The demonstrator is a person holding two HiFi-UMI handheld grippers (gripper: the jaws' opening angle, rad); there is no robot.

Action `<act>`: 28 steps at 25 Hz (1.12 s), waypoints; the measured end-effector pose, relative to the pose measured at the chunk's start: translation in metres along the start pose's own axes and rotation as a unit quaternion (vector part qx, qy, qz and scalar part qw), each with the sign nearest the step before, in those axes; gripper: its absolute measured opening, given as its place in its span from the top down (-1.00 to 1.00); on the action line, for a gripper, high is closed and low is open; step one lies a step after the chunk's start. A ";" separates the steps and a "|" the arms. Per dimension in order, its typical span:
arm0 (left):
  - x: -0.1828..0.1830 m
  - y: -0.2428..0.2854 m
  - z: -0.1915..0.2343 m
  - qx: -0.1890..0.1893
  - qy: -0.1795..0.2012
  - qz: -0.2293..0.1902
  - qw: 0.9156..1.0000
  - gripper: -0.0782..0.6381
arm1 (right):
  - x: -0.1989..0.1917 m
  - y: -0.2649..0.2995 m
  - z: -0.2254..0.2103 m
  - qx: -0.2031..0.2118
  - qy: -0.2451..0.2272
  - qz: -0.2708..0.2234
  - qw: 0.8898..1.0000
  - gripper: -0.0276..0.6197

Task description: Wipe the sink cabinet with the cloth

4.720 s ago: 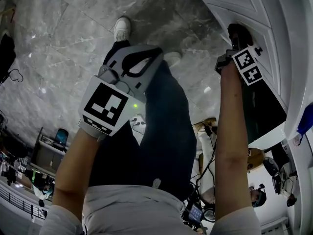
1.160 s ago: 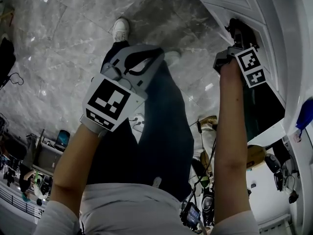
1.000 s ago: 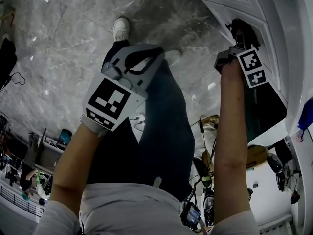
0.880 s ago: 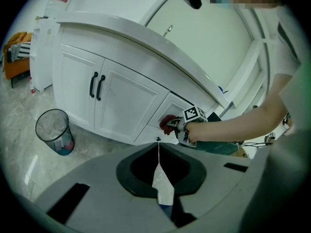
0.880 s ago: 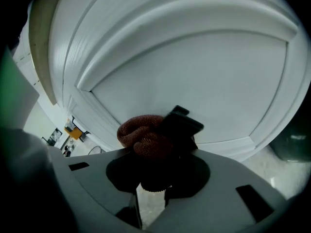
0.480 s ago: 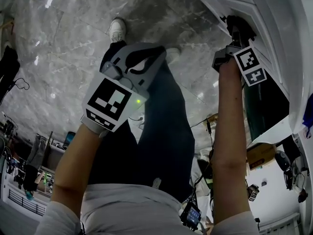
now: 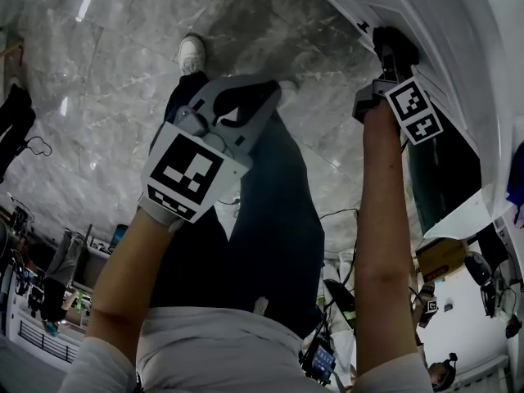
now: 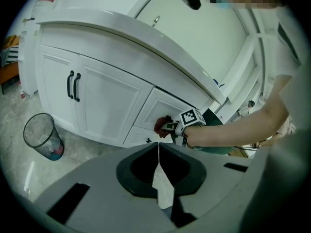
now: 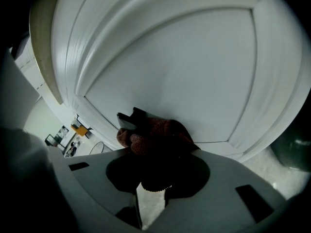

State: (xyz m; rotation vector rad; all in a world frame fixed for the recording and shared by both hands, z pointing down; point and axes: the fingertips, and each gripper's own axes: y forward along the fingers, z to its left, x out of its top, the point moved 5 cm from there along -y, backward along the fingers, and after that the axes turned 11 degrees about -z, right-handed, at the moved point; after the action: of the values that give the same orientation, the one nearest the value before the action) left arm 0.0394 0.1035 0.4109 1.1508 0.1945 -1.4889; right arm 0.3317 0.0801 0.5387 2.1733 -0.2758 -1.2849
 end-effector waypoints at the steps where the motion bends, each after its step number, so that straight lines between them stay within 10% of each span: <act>1: 0.000 0.000 -0.001 -0.001 0.000 0.000 1.000 0.75 | 0.001 -0.002 -0.004 -0.002 -0.004 0.001 1.000 0.59; 14: 0.007 -0.002 -0.012 -0.029 0.018 0.003 0.999 0.75 | 0.034 -0.052 -0.034 -0.043 0.011 -0.031 0.999 0.59; 28: 0.007 -0.045 0.034 -0.030 0.009 0.001 1.000 0.75 | 0.063 -0.059 0.035 -0.033 -0.168 -0.026 0.985 0.59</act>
State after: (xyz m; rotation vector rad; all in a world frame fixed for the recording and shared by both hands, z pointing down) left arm -0.0147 0.0895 0.4018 1.1171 0.2482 -1.4621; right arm 0.3277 0.0855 0.4458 1.9119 -0.3065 -1.6663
